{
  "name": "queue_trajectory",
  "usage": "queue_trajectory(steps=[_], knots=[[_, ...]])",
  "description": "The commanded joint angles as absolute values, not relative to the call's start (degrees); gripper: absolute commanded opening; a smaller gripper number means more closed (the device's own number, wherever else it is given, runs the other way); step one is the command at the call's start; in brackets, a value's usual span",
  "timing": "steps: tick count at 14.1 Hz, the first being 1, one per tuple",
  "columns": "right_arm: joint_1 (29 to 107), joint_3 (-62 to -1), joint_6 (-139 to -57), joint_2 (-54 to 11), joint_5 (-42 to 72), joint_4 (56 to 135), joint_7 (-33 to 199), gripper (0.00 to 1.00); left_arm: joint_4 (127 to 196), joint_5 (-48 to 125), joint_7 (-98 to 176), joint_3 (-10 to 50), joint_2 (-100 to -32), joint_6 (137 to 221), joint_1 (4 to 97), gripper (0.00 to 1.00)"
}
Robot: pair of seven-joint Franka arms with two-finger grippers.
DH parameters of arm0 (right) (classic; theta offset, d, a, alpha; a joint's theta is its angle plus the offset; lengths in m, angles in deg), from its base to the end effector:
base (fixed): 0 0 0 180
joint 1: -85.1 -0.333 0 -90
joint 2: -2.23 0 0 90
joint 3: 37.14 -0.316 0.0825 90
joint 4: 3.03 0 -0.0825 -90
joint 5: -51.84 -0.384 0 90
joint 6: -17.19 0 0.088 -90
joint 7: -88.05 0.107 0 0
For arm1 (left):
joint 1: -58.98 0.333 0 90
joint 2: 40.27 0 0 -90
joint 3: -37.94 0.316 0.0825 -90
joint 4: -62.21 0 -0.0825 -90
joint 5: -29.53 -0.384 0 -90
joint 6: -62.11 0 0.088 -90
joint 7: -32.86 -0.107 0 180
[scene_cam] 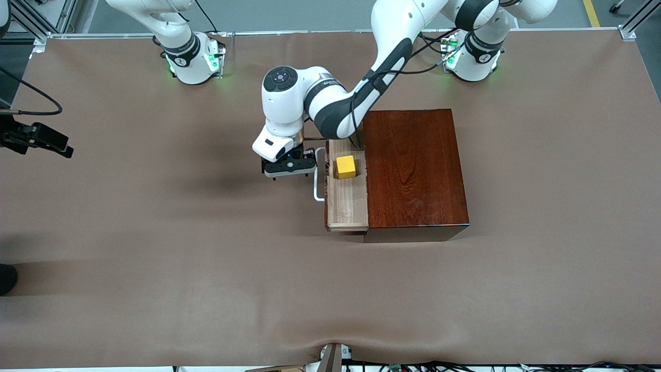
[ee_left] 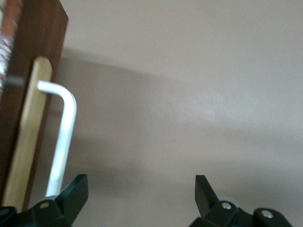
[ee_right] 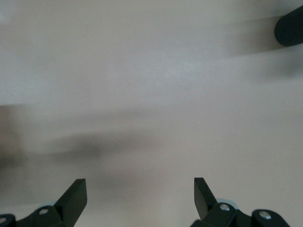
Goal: Open drawer, take yellow block, close drawer
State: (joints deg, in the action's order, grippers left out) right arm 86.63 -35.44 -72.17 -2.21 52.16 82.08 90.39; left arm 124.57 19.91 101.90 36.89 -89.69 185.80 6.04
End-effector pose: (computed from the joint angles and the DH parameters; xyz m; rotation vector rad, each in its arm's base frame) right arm 0.5768 -0.0324 0.6199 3.1300 -0.1522 -0.0052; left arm 0.4734 -0.6316 0.3240 2.9923 0.2879 0.3296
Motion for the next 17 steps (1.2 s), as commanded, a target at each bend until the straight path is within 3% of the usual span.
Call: queue_trajectory(steps=[1,4,9,17], knots=[[86.34,-35.99,-72.72,-4.09,52.19,80.38,90.6,1.0,124.0,21.09,101.59,36.8,-85.12,182.79,9.57,1.0],[86.16,-35.99,-72.29,-4.97,51.66,80.38,90.78,1.0,124.61,21.97,99.67,36.89,-78.0,179.28,14.23,1.0],[82.2,-36.17,-72.02,-5.06,50.88,80.29,100.65,1.0,125.76,22.59,91.75,37.06,-68.5,165.49,22.75,1.0],[77.63,-36.17,-70.71,-4.98,41.67,80.29,116.43,1.0,125.76,23.2,61.98,36.89,-61.11,147.55,37.78,1.0]])
